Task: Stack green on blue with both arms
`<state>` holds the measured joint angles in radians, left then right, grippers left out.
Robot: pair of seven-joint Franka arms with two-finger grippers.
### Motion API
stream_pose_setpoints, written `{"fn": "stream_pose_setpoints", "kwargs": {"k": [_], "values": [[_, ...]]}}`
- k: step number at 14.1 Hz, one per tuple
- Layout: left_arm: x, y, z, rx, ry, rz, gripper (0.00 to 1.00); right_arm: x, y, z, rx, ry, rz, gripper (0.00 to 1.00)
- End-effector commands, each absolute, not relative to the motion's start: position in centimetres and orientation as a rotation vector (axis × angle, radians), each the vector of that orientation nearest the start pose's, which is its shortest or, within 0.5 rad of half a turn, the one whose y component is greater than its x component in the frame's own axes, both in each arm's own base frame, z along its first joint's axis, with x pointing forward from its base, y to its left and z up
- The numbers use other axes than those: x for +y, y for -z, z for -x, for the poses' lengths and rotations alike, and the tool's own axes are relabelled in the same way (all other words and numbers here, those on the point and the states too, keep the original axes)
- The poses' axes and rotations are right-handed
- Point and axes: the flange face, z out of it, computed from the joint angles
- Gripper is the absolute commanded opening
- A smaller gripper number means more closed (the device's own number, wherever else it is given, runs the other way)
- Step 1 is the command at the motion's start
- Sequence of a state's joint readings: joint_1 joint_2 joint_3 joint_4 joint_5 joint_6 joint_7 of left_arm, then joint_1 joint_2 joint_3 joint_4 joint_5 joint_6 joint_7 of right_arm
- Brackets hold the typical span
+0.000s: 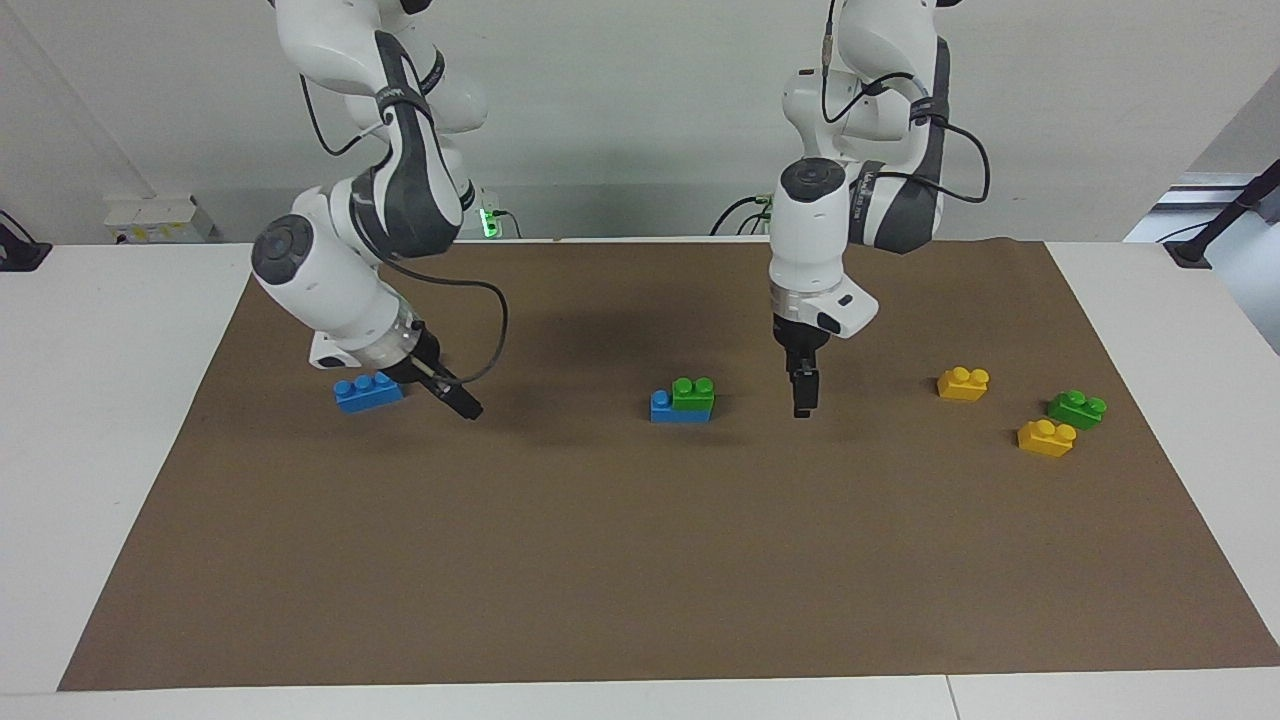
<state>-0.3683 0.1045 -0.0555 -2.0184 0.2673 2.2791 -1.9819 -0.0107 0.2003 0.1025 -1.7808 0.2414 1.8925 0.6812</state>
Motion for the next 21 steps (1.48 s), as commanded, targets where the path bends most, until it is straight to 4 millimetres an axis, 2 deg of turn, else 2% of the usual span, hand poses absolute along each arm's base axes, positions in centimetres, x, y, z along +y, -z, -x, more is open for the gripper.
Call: {"fn": "stream_pose_setpoints", "kwargs": {"k": [1, 4, 5, 6, 10, 13, 16, 19, 21], "values": [[-20.4, -44.0, -55.4, -1.924, 0.376, 2.509, 1.0, 3.9, -49.4, -59.1, 0.582, -0.194, 2.947, 1.0], [-16.3, -44.8, -57.1, -1.721, 0.376, 2.626, 1.0, 2.8, -54.7, -57.2, 0.154, -0.144, 3.113, 1.0], [-15.2, -45.1, -57.6, -1.645, 0.384, 2.667, 1.0, 2.6, -56.0, -56.3, 0.01, -0.123, 3.144, 1.0], [-14.1, -45.4, -58.1, -1.57, 0.392, 2.703, 1.0, 2.6, -56.5, -55.8, -0.039, -0.113, 3.148, 1.0], [-11.0, -47.2, -59.4, -1.225, 0.382, 2.85, 1.0, 1.4, -57.5, -55.8, -0.016, -0.084, 3.15, 1.0], [-7.9, -49.1, -59.9, -0.821, 0.273, 2.957, 1.0, 1.4, -57.3, -55.6, -0.016, -0.113, 3.151, 1.0], [-5.2, -51.4, -60.0, -0.501, 0.213, 3.014, 1.0, 1.4, -57.1, -55.3, -0.011, -0.152, 3.15, 1.0], [-4.2, -53.8, -59.3, -0.219, 0.137, 3.029, 1.0, 1.4, -57.1, -55.3, -0.007, -0.147, 3.157, 1.0], [-4.2, -55.7, -58.3, -0.139, 0.105, 3.071, 1.0, 1.4, -57.1, -55.3, -0.007, -0.147, 3.158, 1.0]]}}
